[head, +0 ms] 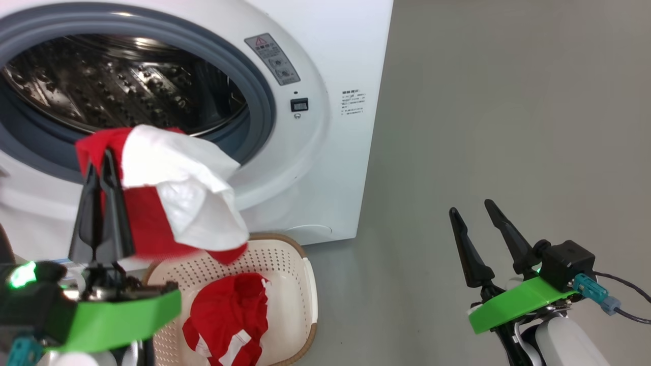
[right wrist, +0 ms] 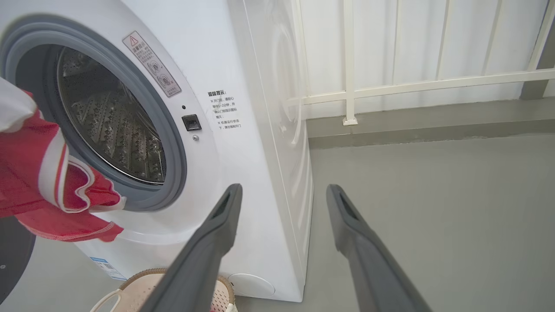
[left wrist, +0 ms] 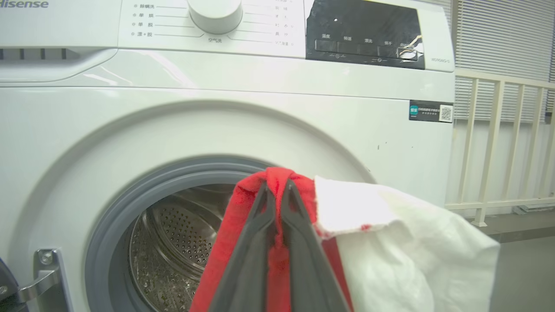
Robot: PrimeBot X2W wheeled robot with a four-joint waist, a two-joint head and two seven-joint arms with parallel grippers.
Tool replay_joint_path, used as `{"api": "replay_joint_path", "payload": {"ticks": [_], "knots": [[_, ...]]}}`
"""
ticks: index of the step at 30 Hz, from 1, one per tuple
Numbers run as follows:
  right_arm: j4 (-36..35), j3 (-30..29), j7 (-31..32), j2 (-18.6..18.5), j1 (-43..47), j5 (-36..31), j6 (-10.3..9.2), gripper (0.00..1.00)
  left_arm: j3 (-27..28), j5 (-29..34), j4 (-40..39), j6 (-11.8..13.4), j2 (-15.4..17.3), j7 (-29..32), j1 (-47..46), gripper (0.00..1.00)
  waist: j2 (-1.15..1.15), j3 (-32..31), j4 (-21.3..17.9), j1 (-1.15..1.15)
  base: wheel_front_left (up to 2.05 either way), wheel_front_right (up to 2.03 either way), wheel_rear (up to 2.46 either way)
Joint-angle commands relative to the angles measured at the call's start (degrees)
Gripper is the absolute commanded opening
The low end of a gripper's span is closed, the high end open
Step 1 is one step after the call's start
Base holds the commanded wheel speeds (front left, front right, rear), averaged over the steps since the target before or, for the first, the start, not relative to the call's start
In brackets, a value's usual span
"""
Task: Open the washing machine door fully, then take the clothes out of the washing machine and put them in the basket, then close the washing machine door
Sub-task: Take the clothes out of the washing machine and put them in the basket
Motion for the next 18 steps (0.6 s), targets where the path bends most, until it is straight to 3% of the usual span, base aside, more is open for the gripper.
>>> {"api": "replay_joint_path", "payload": {"ticks": [1,8,18], "knots": [[-1.16,0.86,-0.37,0.04,0.42,0.59,0.02,1.0,1.31,0.9,-3.11,0.58,0.86,0.33,0.53,0.0,0.0,-0.61,0.27,0.0,0.0,0.0,0.0],[-0.97,1.25,-0.37,0.09,1.43,0.54,0.02,1.0,-1.2,0.04,-7.13,1.54,-0.13,2.64,4.98,0.0,0.0,-0.74,1.33,0.0,0.0,0.0,0.0],[-0.77,2.31,-0.37,-0.25,-0.59,0.83,0.02,1.0,-2.95,-9.04,8.75,2.01,-1.47,0.86,4.26,0.0,0.0,4.5,1.22,0.0,0.0,0.0,0.0]]}}
